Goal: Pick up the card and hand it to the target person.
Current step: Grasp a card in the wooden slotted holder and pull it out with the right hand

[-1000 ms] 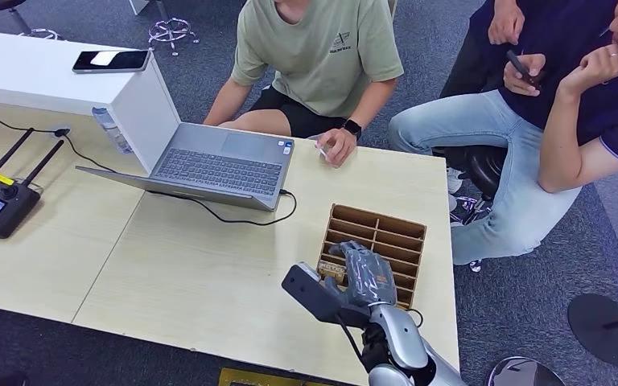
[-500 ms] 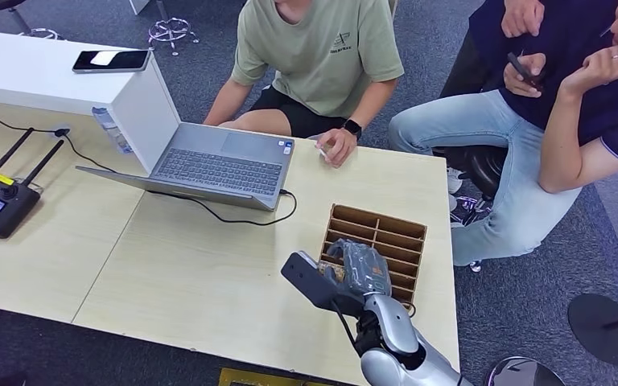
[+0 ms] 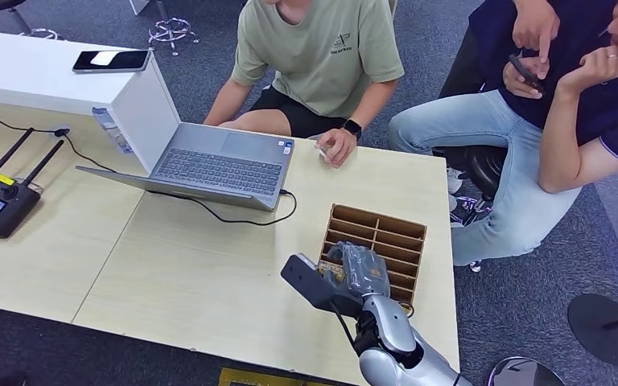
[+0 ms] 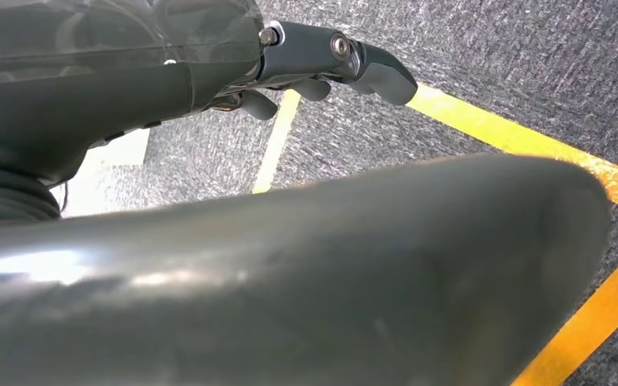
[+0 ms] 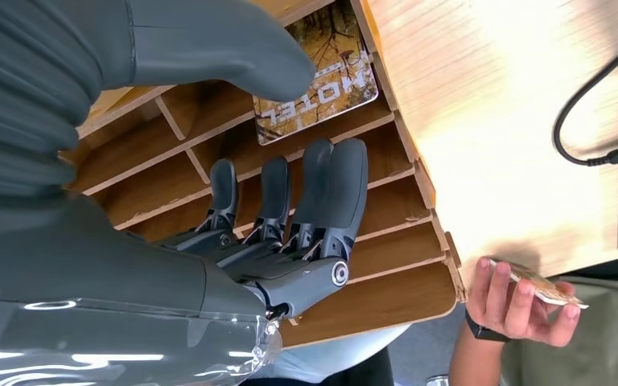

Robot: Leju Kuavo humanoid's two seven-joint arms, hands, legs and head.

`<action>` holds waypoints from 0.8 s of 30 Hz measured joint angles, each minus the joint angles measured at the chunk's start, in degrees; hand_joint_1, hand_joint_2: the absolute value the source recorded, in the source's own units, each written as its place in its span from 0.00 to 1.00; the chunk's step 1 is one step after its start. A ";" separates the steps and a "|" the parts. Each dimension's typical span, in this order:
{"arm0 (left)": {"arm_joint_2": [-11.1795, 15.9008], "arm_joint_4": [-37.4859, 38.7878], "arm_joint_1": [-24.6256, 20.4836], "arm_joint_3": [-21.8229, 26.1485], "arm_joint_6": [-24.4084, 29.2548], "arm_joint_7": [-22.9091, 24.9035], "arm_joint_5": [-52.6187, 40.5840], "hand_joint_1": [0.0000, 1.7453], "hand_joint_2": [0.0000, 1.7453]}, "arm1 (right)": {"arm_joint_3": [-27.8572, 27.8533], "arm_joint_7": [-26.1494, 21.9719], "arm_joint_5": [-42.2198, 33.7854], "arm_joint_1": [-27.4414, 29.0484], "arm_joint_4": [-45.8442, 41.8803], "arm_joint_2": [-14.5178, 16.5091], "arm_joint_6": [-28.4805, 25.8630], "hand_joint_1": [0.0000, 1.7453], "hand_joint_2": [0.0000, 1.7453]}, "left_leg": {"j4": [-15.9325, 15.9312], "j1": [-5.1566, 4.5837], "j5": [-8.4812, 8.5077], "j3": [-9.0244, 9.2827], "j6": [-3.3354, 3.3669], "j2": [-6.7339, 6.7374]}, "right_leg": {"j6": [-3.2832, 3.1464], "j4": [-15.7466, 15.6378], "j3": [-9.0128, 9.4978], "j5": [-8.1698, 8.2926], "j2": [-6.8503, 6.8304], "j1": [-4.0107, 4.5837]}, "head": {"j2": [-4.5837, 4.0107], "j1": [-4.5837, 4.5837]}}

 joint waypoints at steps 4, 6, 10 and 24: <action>-0.01 0.00 0.00 0.00 0.01 -0.03 0.00 0.00 0.00 | 0.15 0.00 -0.19 -0.06 0.33 -0.01 0.12 0.58 1.00 | 0.00 0.00 0.00 0.00 0.00 0.00 | 0.00 0.00 0.00 0.00 0.00 0.00 | 0.00 0.00; -0.01 0.00 0.00 0.00 0.01 -0.04 0.01 0.00 0.00 | 0.18 0.00 -0.20 -0.07 0.38 -0.02 0.13 0.57 1.00 | 0.00 0.00 0.00 0.00 0.00 0.00 | 0.00 0.00 0.00 0.00 0.00 0.00 | 0.00 0.00; -0.01 0.00 0.00 0.00 0.01 -0.12 0.03 0.00 0.00 | 0.27 -0.01 -0.27 -0.08 0.63 -0.01 0.30 0.58 1.00 | 0.00 0.00 0.00 0.00 0.00 0.00 | 0.00 0.00 0.00 0.00 0.00 0.00 | 0.00 0.00; -0.01 0.00 0.00 0.00 0.02 -0.24 0.21 0.00 0.00 | 0.44 -0.36 -0.58 -0.10 1.45 0.02 1.09 0.58 1.00 | 0.00 0.00 0.00 0.02 0.00 0.00 | 0.00 0.00 0.00 0.00 0.00 0.00 | 0.00 0.00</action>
